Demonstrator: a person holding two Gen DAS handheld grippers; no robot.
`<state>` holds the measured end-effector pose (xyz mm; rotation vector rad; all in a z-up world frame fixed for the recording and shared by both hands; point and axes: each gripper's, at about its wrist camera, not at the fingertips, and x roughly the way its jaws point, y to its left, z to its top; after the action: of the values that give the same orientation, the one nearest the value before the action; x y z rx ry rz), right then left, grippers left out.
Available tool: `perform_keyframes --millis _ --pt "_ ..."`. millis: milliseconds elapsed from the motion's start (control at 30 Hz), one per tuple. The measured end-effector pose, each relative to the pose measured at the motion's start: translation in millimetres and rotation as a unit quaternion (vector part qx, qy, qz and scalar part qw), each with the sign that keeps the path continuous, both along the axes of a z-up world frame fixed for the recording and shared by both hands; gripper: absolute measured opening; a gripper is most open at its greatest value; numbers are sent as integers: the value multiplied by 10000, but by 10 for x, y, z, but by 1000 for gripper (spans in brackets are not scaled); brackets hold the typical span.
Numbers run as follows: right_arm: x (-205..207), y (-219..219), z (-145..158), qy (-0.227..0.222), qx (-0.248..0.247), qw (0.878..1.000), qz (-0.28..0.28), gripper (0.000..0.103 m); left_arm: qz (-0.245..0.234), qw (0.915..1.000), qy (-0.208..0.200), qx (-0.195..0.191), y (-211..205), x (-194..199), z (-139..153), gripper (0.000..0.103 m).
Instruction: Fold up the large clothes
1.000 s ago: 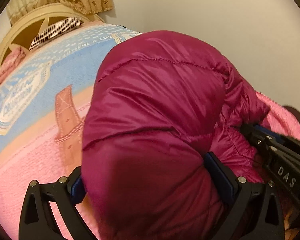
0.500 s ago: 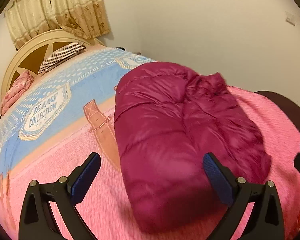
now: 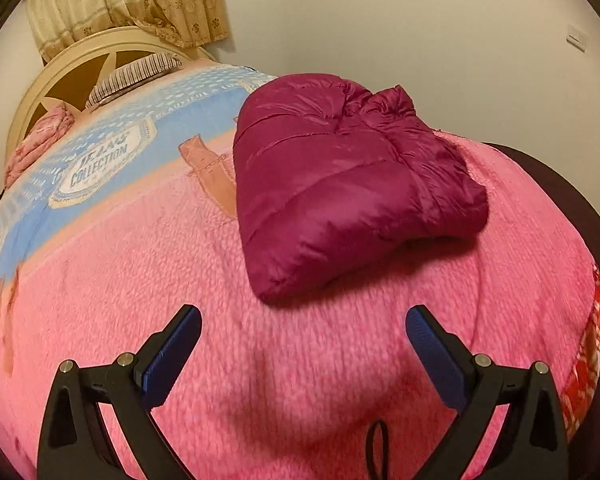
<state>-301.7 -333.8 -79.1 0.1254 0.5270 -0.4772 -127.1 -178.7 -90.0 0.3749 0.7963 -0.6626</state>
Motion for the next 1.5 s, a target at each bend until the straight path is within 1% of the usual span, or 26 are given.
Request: perform_keyframes --millis 33,100,200,267,333,467,500,567,600,700,833,1100,1367,1500 --pt "-30 37 37 -52 -150 9999 -8 81 11 10000 -65 -58 44 -45 52 102" --pt "-63 78 106 -166 -288 9994 19 81 48 9995 -266 -190 128 -132 186 102" --pt "-113 155 216 -433 -394 9983 69 83 285 9956 -778 -443 296 -285 472 102" --pt "-146 223 278 -580 -487 9971 81 91 516 9912 -1036 -647 417 -372 657 102" --pt "-202 306 359 -808 -666 9944 130 94 676 9881 -1114 -815 509 -418 792 102" --pt "-295 460 484 -1106 -910 9894 246 95 932 9826 -1264 -987 637 -530 961 102" --pt "-333 500 525 -1214 -976 9874 283 96 954 9811 -1326 -1037 661 -566 1001 102" --pt "-402 565 591 -1384 -1113 9836 324 100 982 9776 -1470 -1145 709 -645 1073 102" --pt "-420 590 617 -1441 -1171 9820 337 101 994 9758 -1562 -1166 722 -687 1109 102" --pt "-478 668 672 -1606 -1318 9774 379 101 1055 9712 -1790 -1163 755 -768 1162 102" --pt "-466 662 653 -1634 -1361 9764 372 102 1068 9701 -1837 -1170 770 -794 1174 102" --pt "-451 610 619 -1639 -1081 9800 330 102 1051 9678 -1939 -1211 755 -851 1186 102" --pt "-477 609 612 -1678 -932 9809 322 102 1025 9656 -2060 -1212 766 -906 1222 102" --pt "-502 630 623 -1713 -905 9805 327 102 1010 9663 -2056 -1175 754 -911 1214 102"
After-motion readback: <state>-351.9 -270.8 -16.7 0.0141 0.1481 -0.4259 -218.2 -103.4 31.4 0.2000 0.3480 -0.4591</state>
